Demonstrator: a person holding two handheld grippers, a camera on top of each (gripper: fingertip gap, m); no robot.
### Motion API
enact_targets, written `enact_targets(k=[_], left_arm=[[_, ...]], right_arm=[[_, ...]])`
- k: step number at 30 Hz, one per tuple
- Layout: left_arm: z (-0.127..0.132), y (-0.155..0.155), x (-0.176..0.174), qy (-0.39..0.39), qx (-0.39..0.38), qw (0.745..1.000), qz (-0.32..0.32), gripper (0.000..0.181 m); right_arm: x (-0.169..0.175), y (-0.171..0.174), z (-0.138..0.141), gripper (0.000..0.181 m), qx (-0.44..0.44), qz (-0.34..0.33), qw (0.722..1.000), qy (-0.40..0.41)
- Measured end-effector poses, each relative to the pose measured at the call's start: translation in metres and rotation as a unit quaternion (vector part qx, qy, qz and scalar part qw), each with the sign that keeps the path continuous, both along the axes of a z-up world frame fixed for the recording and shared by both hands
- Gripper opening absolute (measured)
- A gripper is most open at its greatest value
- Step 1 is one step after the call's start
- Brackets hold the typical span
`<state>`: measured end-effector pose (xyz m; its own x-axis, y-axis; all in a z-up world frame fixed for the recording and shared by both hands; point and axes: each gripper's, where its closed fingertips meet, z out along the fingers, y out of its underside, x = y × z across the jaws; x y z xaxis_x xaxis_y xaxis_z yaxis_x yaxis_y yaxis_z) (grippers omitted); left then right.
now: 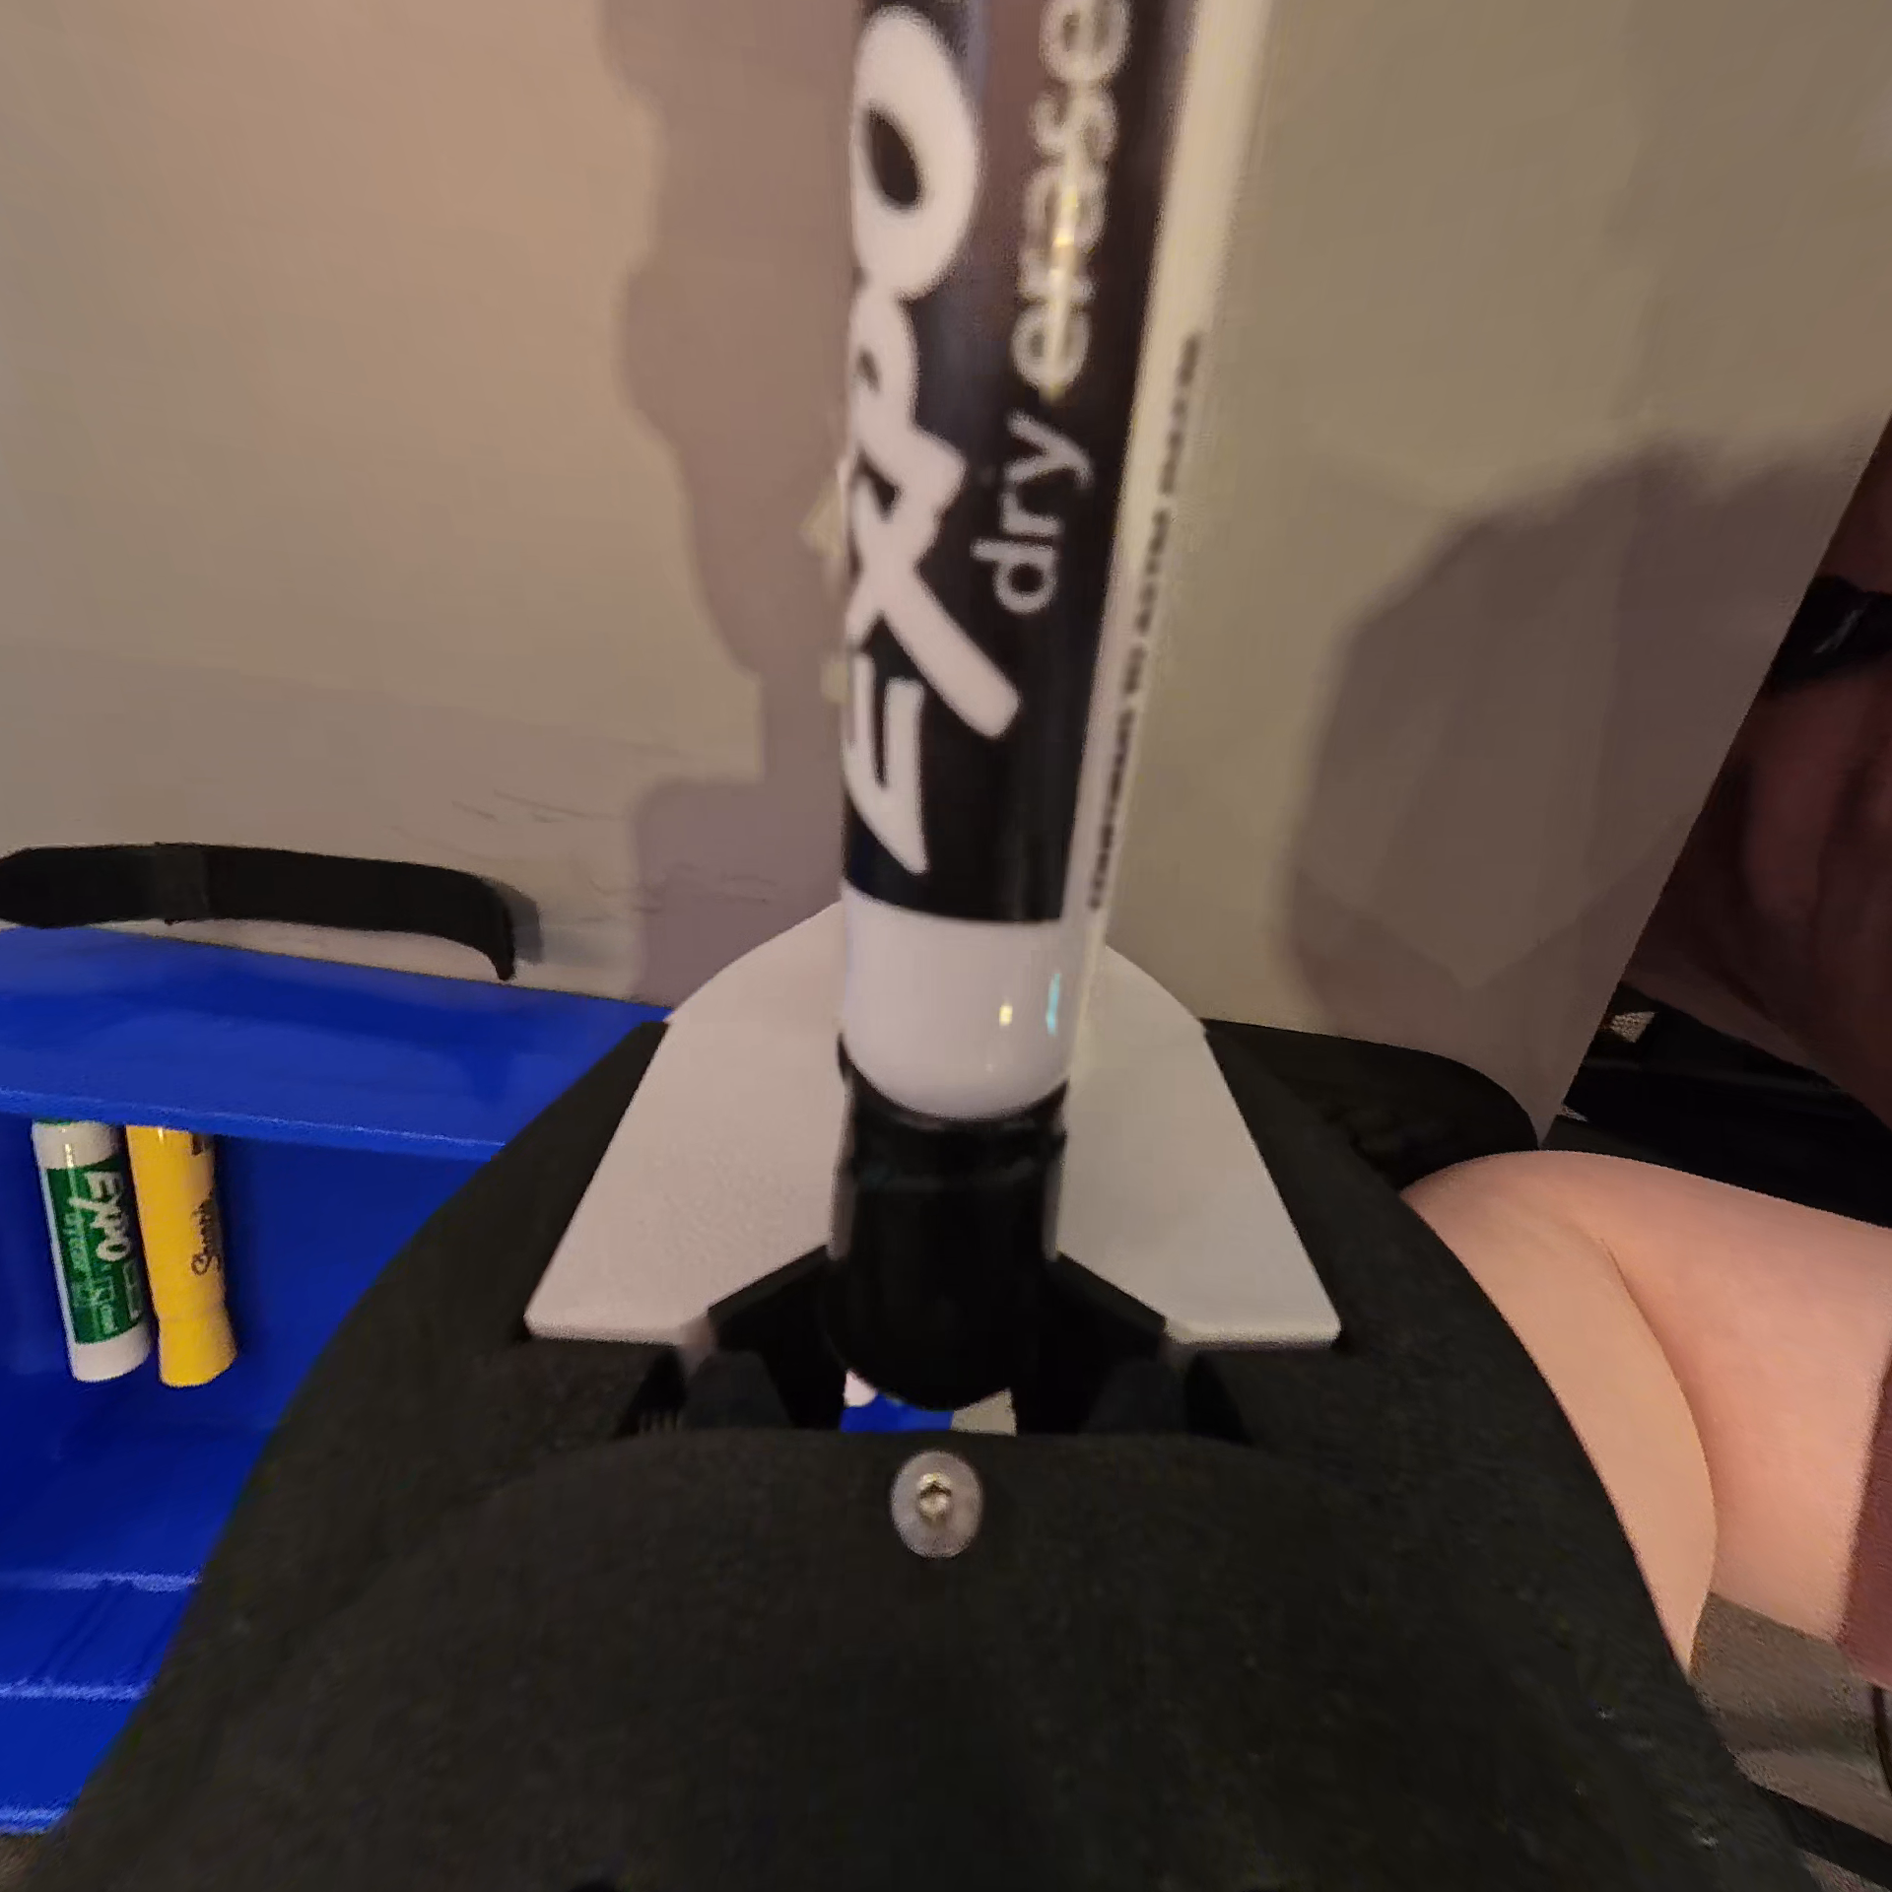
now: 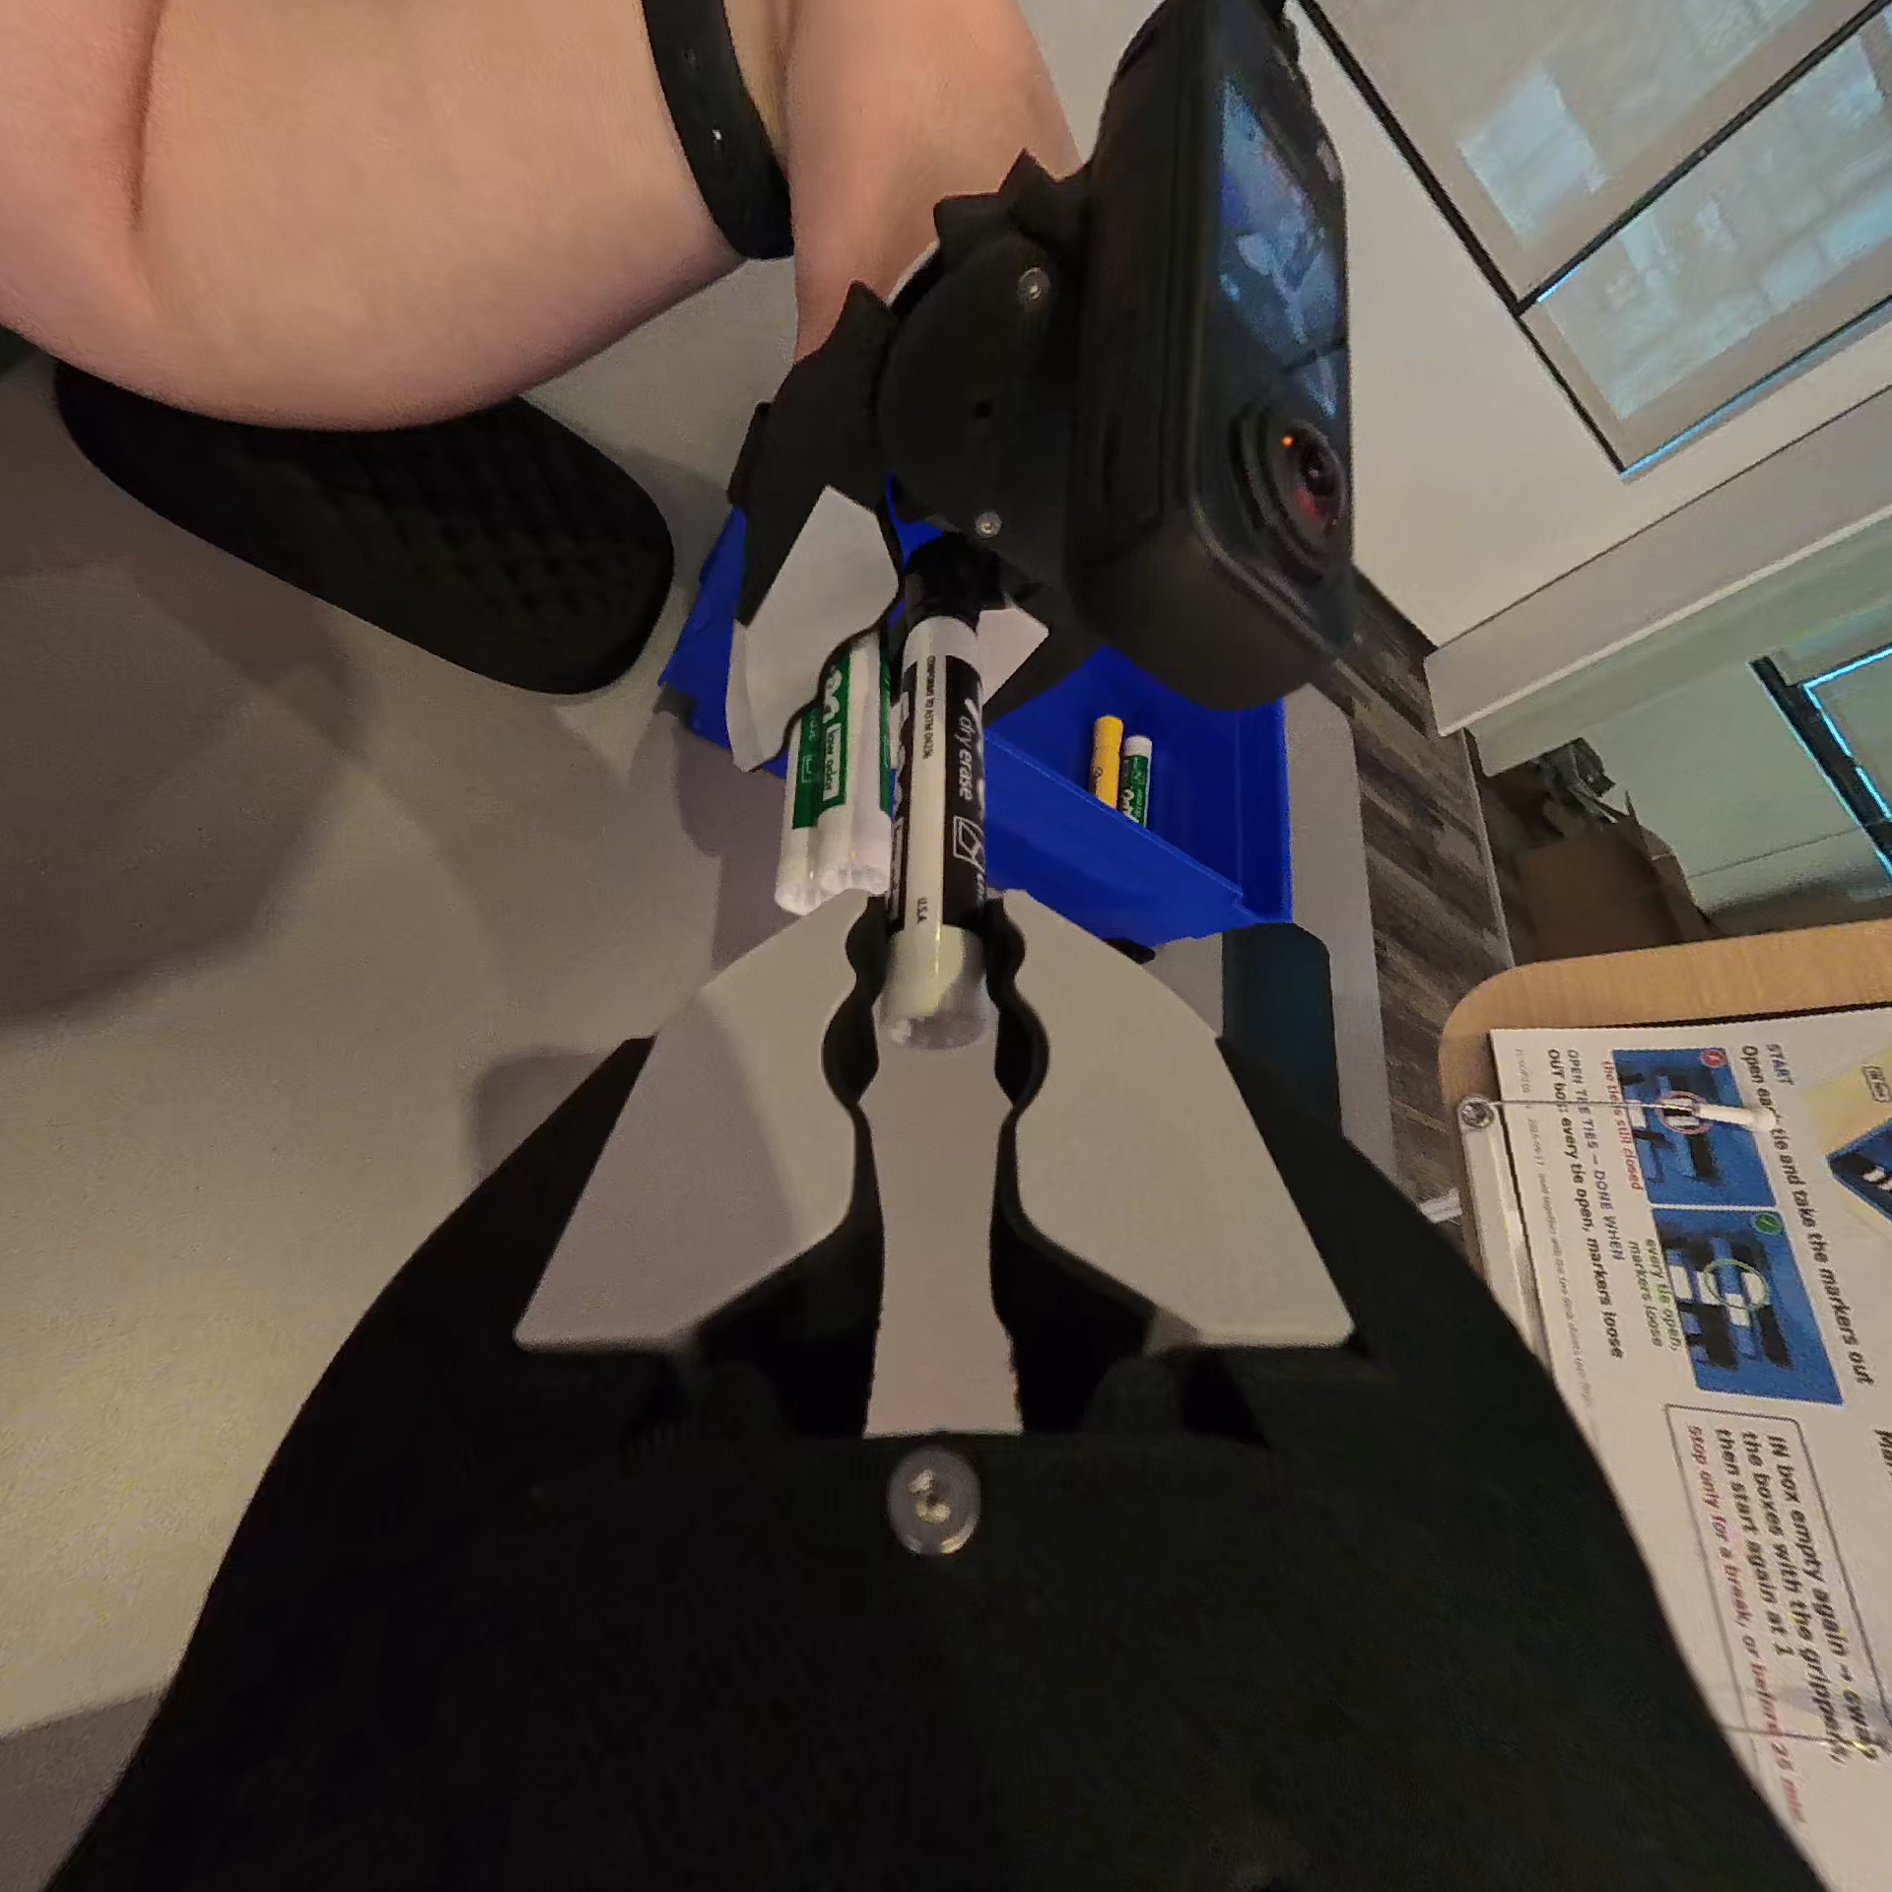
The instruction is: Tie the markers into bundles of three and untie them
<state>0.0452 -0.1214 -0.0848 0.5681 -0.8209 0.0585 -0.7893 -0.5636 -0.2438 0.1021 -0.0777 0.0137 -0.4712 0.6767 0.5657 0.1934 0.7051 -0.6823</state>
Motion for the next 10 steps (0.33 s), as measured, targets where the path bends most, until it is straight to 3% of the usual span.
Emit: enact_targets(k=[1,10], left_arm=[[0.0006,-0.0009,0.0015,-0.001,0.001,1.0,-0.004,0.015],[0.001,-0.0064,0.0101,-0.005,-0.006,1.0,-0.027,0.014]], right_arm=[[0.0011,-0.0001,0.0005,0.02,-0.007,0.003,1.0,0.0],[-0.005,-0.0075,-0.0052,0.02,-0.021,-0.009,0.999,-0.029]])
